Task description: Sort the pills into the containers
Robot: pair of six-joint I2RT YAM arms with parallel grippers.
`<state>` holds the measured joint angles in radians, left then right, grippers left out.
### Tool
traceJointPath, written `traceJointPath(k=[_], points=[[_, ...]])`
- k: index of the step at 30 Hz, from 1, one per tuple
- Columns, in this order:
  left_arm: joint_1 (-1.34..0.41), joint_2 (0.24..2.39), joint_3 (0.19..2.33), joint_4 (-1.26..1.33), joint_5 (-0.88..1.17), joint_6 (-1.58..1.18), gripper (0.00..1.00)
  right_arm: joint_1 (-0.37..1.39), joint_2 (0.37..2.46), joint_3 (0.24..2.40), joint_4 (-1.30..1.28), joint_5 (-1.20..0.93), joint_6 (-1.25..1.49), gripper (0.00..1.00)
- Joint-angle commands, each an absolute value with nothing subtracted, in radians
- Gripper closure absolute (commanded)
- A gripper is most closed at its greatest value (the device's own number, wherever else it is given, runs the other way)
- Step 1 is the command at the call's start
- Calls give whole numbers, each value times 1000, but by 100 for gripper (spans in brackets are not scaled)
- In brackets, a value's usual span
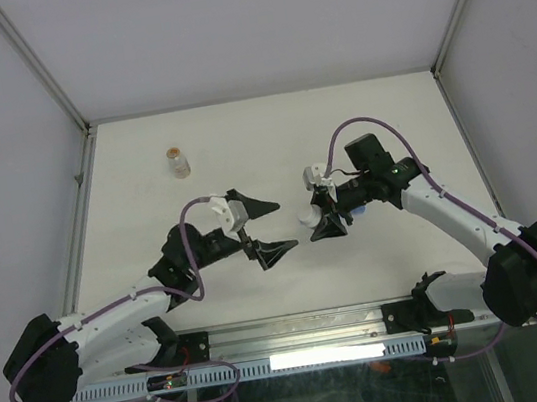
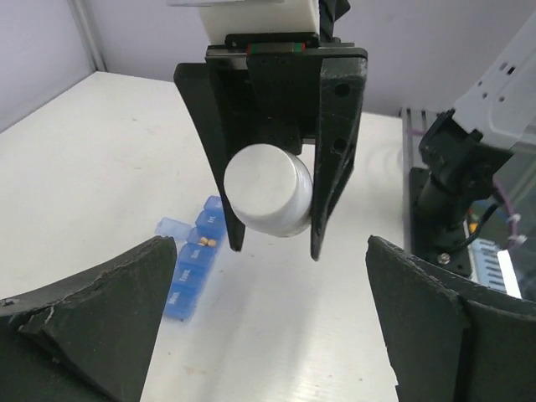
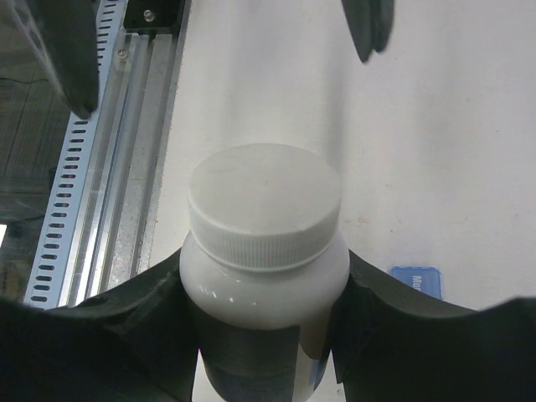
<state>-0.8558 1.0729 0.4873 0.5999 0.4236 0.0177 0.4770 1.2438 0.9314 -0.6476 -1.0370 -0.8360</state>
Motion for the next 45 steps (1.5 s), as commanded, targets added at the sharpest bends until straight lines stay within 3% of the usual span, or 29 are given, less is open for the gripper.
traceJointPath(k=[1, 4, 8, 14, 21, 29, 34, 38, 45], points=[[-850, 968, 319, 923, 331, -315, 1, 475, 1235, 976, -610, -1076, -836, 100], [-851, 948, 238, 1073, 308, -459, 1, 474, 1238, 976, -611, -1078, -837, 100], [-852, 927, 235, 1058, 254, -580, 1, 475, 1240, 977, -611, -1078, -836, 100], [-872, 864, 342, 733, 111, -617, 4, 475, 1241, 977, -610, -1075, -836, 100], [-1084, 856, 503, 388, -380, -522, 4, 475, 1243, 977, -611, -1073, -836, 100], [-1107, 952, 615, 341, -376, -543, 5, 473, 1247, 975, -609, -1069, -835, 100], [-1139, 1018, 699, 269, -446, -588, 14, 474, 1250, 976, -609, -1066, -835, 100], [-1172, 1096, 773, 207, -510, -583, 15, 474, 1252, 976, -609, -1065, -836, 100], [-1197, 1172, 848, 182, -475, -557, 32, 475, 1249, 977, -610, -1067, -839, 100]])
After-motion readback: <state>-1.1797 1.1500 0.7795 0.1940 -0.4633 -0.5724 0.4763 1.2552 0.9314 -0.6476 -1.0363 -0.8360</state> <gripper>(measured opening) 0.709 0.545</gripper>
